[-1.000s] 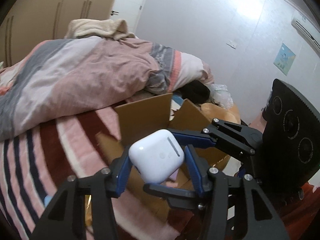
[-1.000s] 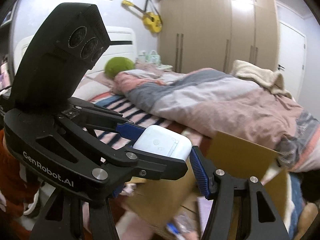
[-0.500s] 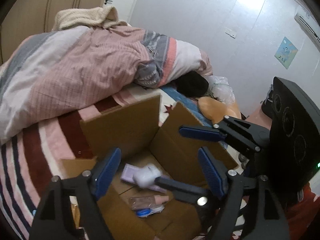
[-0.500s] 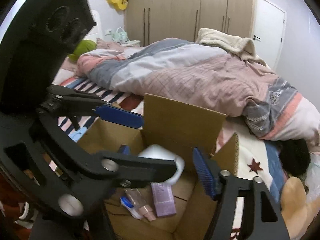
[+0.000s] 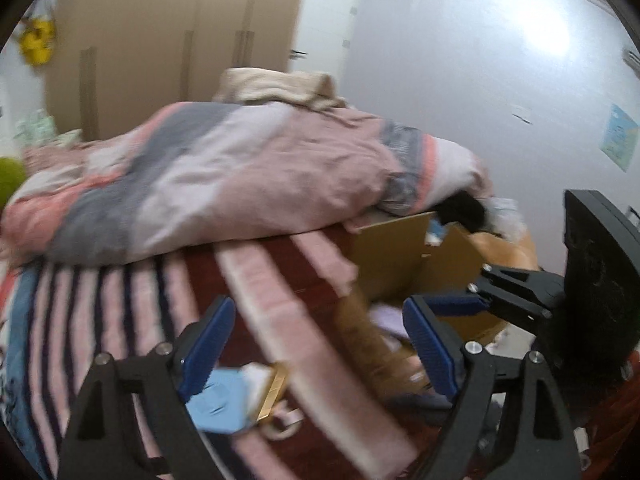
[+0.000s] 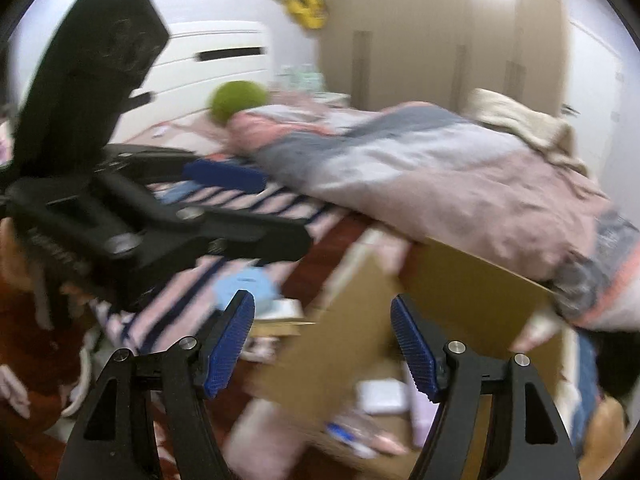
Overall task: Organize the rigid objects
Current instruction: 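Reach the right tool to the white tape roll and grasp it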
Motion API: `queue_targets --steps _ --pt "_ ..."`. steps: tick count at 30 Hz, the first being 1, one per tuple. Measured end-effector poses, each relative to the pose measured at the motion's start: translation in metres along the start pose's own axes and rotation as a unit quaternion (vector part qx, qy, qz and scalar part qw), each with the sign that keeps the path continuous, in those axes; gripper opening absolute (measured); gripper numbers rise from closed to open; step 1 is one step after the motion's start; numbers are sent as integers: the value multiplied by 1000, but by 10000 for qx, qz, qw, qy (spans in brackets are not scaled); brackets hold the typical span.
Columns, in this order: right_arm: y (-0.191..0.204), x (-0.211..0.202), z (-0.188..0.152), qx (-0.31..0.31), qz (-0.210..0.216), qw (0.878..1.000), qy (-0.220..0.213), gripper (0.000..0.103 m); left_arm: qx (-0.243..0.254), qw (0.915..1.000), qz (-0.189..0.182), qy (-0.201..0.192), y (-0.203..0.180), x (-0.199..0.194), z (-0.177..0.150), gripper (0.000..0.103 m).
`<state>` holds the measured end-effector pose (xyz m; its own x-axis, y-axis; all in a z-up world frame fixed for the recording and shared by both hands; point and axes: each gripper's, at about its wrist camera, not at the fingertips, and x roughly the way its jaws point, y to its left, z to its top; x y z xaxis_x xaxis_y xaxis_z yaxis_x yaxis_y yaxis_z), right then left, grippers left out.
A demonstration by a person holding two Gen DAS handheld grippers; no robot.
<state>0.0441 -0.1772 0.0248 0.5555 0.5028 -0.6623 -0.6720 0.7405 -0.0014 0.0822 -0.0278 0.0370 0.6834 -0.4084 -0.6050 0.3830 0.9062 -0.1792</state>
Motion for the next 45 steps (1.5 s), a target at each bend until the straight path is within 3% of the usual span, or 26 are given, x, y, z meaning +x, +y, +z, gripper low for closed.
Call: queue_targets --steps 5,9,11,13,14,18,26,28,29,33,35,37,39,43,45 --pt "51 48 1 -318 637 9970 301 68 -355 9983 464 -48 47 -15 -38 84" --pt "72 92 -19 -294 726 9943 724 66 -599 9959 676 61 75 -15 -80 84" --pt "90 105 -30 -742 427 9937 716 66 -681 9946 766 156 86 -11 -101 84" --pt "110 116 -43 -1340 -186 9890 605 67 -779 9935 779 271 93 -5 -116 84" --pt "115 122 -48 -1433 -140 9873 666 67 -845 9930 758 313 97 -3 -123 84" --pt "103 142 -63 -1006 29 9897 1022 67 -1107 9903 717 433 112 3 -148 84" --pt "60 168 -83 -296 -666 9884 1330 67 -1270 9883 635 553 118 10 -167 84" --pt "51 174 -88 -110 -514 9887 1407 55 -1267 9884 613 569 117 11 -167 84" --pt "49 175 -90 -32 -348 9889 1442 35 -1259 9886 594 574 115 12 -166 84" --pt "54 167 -86 -162 -282 9908 1314 34 -1152 9907 472 545 108 10 -157 84" --pt "61 156 -79 -190 -49 9924 1212 33 -1072 9924 330 512 101 9 -149 84" --pt "68 146 -72 -249 121 9930 1145 0 -1001 9939 113 446 92 7 -141 84" --pt "72 138 -62 -316 202 9933 1090 3 -987 9944 24 376 87 5 -134 84" --pt "71 145 -66 -373 139 9905 1318 9 -972 9944 217 362 87 3 -129 84" --pt "66 148 -74 -140 347 9906 1319 42 -1016 9937 271 401 90 2 -132 84"
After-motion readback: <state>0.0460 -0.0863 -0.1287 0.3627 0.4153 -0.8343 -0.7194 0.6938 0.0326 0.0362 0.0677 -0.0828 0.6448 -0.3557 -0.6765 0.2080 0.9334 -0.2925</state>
